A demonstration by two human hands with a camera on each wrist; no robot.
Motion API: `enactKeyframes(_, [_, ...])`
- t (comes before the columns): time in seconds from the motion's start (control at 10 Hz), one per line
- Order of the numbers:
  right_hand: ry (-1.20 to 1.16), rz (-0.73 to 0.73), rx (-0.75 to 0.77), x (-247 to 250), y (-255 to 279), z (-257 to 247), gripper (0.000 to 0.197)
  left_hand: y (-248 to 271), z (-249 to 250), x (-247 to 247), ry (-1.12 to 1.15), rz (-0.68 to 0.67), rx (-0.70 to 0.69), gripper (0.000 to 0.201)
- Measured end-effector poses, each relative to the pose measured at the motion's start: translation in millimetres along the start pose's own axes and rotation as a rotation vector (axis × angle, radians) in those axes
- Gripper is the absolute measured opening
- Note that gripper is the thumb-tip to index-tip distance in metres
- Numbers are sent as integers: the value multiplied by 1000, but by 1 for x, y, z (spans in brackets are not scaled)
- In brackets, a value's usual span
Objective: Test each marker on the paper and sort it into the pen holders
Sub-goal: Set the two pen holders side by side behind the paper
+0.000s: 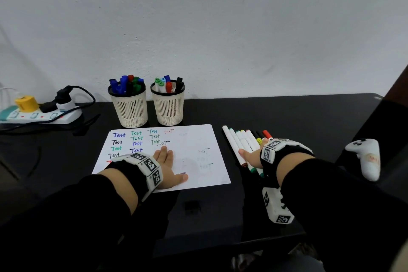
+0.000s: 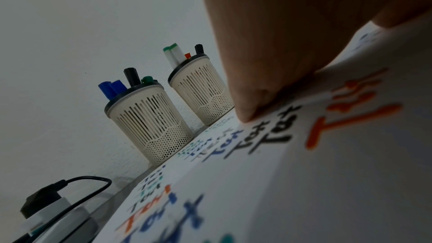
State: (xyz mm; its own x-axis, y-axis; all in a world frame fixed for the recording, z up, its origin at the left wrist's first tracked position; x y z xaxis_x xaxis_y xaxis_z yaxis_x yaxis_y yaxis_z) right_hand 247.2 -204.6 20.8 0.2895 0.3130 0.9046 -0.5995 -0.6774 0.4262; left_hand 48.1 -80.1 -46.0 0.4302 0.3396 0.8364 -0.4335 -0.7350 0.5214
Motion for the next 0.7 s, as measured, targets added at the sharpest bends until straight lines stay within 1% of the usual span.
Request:
enactKeyframes(0.1, [39,-8,15,2,-1,-4,64,-1,-1,-1,9,-2,2,87])
enactKeyframes(0.2, [33,1,21,4,-2,-10,65,0,0,0,12,5,3,86])
enactKeyframes(0.3, [35,10,45,6,-6,-14,62,2,1,0,12,8,5,86])
enactKeyframes(0.4, [101,-3,57,5,-18,-17,62,4,1,1,14,2,9,85])
enactKeyframes(0.5, [170,-19,79,0,-43,-20,63,4,1,1,16,2,9,85])
enactKeyframes(0.6, [218,3,146,-5,-64,-21,60,4,1,0,20,12,12,85])
enactKeyframes(0.7, [235,18,138,-6,-77,-21,61,6,2,0,29,18,12,84])
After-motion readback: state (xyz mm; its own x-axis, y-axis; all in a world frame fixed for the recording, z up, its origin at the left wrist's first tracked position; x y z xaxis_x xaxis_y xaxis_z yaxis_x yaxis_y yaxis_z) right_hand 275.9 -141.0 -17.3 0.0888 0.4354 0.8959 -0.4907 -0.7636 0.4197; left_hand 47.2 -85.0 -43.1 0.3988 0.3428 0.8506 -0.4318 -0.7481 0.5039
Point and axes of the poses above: each hand's wrist, its own y-axis away from the middle knuckle, its own x-axis out of the back of the hand, z = x × y, the point moved 5 cm from there along -y, towards the middle knuckle, and after that the axes turned 9 degrees about -y, right-handed, at the moved point
